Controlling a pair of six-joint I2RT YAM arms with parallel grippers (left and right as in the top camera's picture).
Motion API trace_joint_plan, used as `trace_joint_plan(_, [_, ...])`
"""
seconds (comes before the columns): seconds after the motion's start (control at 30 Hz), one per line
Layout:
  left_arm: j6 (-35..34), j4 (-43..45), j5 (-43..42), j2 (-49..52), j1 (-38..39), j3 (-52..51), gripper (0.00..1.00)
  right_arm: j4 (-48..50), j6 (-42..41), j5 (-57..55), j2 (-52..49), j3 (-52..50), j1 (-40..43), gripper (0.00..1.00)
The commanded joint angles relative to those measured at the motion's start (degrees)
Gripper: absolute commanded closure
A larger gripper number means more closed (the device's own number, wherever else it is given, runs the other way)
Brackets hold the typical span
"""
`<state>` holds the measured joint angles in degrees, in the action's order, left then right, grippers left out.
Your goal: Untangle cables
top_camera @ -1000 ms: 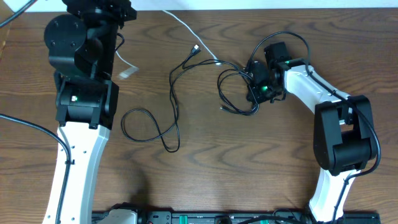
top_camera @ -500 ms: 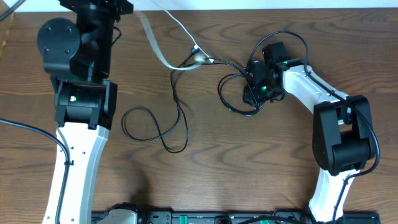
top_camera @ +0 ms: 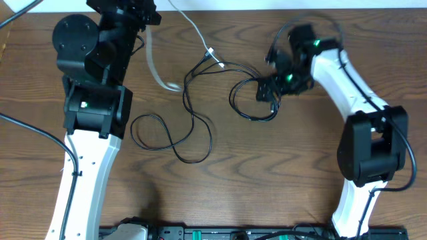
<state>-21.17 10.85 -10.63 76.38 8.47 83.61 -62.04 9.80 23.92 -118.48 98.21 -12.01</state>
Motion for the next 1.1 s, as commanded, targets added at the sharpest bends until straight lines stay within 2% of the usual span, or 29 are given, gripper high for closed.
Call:
trace_joint_plan(0.0, [0.3, 0.6, -0.8, 0.8, 0.0, 1.4, 0.93, -5.1, 6.6, 9.5, 3.0, 8.5, 0.6, 0.03])
trace_joint_plan(0.17, [0.5, 5.4, -0.7, 0.8, 0.0, 1.4, 0.93, -2.8, 6.3, 9.2, 3.4, 11.2, -0.8, 0.05])
trace_joint_plan(0.37, [-2.0, 14.5, -0.7, 0.3, 0.0, 1.4, 0.92, 8.1, -1.0, 4.3, 1.0, 7.8, -3.1, 0.10])
trace_joint_plan(0.53, [-7.7, 18.3, -0.7, -0.6, 0.0, 1.4, 0.93, 18.7, -7.1, 3.6, -3.4, 3.1, -5.6, 0.26])
trace_joint_plan(0.7, [-8.0, 21.4, -0.7, -1.6, 0.0, 1.4, 0.93, 22.1, -9.3, 3.4, -7.7, 1.7, -7.0, 0.38])
trace_joint_plan(0.93, [-4.4, 22.8, 1.4, -1.5, 0.0, 1.4, 0.92, 22.5, -9.8, 3.4, -10.3, 1.7, -7.6, 0.41])
trace_joint_plan(1.07, [-4.3, 25.6, 7.0, -1.6, 0.0, 1.4, 0.93, 22.6, -9.8, 3.3, -10.1, 1.8, -7.4, 0.41])
